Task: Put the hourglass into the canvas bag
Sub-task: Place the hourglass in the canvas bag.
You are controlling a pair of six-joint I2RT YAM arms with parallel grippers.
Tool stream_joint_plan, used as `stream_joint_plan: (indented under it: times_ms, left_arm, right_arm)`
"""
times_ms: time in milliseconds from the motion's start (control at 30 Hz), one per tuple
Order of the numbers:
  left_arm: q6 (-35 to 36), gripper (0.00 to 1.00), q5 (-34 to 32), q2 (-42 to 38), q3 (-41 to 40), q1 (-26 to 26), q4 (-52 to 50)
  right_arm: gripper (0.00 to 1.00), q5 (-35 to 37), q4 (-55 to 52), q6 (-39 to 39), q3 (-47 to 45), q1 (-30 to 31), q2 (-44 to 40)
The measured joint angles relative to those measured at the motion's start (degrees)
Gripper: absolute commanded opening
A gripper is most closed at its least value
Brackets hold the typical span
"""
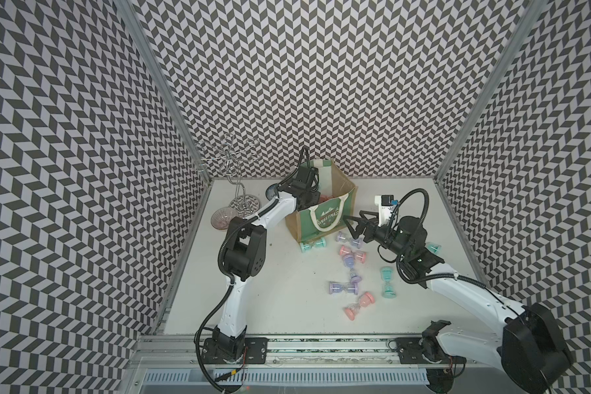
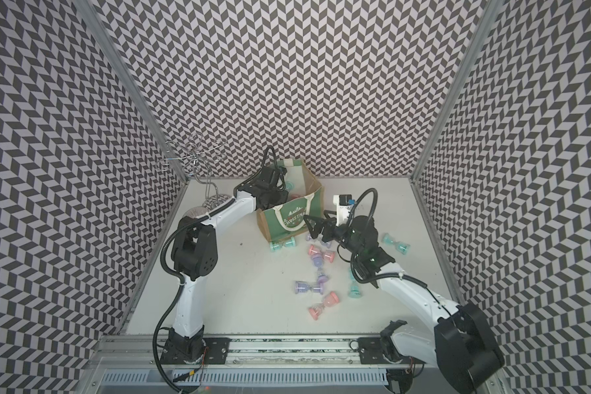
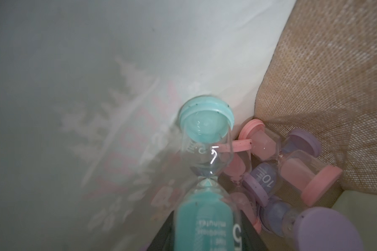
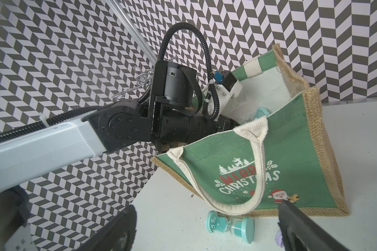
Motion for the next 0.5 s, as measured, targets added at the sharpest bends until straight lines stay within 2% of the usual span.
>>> stream_joint_plan:
  times_ms: [500]
  left_arm:
    - [-0.11,0.57,-0.2,-0.92,-0.02,0.0,0.02]
  right_arm:
    - [0.99,-0.07,-0.33,0.0,0.0,0.0,-0.26]
